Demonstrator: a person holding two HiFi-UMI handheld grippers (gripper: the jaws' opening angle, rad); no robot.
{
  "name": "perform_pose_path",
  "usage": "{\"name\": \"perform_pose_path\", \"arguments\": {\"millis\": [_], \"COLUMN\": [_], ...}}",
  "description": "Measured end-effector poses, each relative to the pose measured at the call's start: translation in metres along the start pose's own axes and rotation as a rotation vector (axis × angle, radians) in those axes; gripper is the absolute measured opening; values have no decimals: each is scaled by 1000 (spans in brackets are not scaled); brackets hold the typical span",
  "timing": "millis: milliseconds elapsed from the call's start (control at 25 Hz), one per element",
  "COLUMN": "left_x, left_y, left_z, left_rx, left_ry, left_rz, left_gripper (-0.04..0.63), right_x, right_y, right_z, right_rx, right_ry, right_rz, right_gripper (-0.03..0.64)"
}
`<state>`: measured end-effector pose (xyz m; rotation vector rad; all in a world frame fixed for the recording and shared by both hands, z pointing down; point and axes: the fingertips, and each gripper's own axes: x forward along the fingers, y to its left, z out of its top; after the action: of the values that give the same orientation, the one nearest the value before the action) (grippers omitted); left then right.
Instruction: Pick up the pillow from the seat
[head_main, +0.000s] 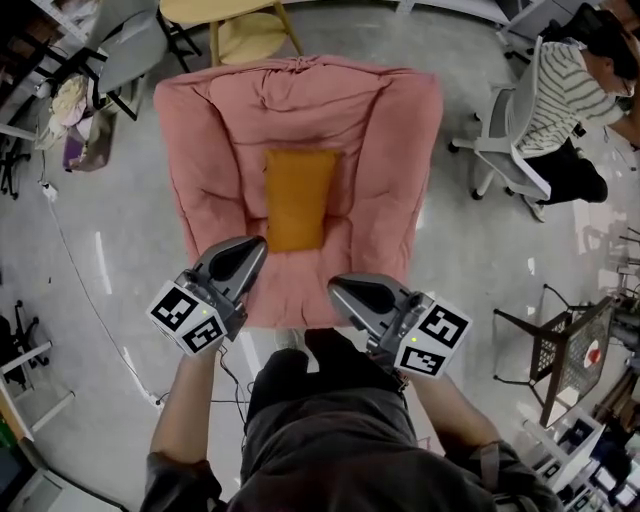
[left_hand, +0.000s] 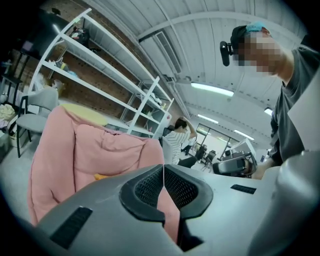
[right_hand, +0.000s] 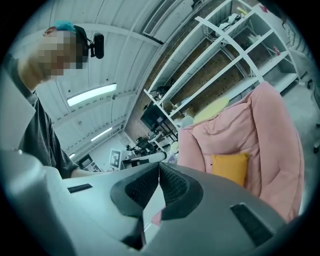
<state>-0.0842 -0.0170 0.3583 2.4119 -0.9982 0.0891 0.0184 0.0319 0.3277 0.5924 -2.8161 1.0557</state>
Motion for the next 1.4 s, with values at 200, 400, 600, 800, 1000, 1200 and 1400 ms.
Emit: {"name": "perform_pose_path", "arguments": {"millis": [200, 400, 600, 800, 1000, 1200, 1400], "left_x": [35, 69, 100, 135, 164, 186, 197], "left_y": [39, 91, 146, 194, 235, 261, 267], "left_z": [-10, -34, -59, -81, -98, -118, -135], "left_rx": [39, 68, 78, 105, 97, 88, 34], "left_ry": [67, 155, 240, 316, 374, 419, 440], "left_rz": [-21, -27, -35, -18, -38, -74, -169], "left_gripper": [17, 126, 203, 299, 361, 390, 393], "right_x": [8, 19, 29, 30, 39, 45, 48], "right_y": [-31, -63, -87, -101, -118, -131, -139], "right_z": [-1, -15, -34, -51, -60, -69, -79], "right_rx": [40, 86, 139, 188, 225, 262, 299], "right_ry": [-1, 7, 22, 43, 60, 78, 84], "right_rz": [-19, -66, -120, -157, -187, -202, -220], "right_gripper": [15, 15, 15, 15, 15, 15, 15]}}
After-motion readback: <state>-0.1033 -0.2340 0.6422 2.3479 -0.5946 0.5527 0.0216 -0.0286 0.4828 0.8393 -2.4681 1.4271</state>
